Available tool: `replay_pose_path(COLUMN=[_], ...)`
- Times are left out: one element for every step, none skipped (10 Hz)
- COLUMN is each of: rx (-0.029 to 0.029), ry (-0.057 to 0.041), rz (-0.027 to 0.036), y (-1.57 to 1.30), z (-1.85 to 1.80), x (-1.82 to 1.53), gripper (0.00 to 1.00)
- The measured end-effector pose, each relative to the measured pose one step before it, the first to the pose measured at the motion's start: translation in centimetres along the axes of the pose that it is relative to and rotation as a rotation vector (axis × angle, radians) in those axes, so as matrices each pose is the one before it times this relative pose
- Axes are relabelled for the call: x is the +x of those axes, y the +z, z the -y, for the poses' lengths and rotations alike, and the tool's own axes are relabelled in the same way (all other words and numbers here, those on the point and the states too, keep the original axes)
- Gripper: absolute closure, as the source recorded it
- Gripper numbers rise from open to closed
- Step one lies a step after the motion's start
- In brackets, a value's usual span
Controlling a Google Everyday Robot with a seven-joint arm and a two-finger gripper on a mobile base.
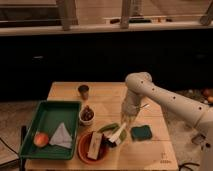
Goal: Place brush in plastic cup
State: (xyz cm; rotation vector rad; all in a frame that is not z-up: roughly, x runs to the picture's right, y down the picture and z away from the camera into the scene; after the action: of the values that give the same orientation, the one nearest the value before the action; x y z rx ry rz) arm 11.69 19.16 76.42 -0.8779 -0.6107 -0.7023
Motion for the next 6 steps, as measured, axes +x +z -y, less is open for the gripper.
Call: replay_pose_path(rx=[0.00047,0.00077,0.00166,0.00169,0.00013,-0.00101], ry=[-0.00080,-0.00009,-0.00083,-0.00042,-0.00073,-0.00019], rz=[-0.00011,-0.00112,-0.00052,-0.00046,0.00000,-0.00024], y=[-0.001,-0.052,-0.082,-0.089,-0.058,-0.086], z=[0.023,0.011,0.080,0.052,0.021,0.007], x=[-0.046,0.003,-0.021,0.067,0.046,0.088], gripper=[0.20,0.20,0.20,0.20,0.20,0.20])
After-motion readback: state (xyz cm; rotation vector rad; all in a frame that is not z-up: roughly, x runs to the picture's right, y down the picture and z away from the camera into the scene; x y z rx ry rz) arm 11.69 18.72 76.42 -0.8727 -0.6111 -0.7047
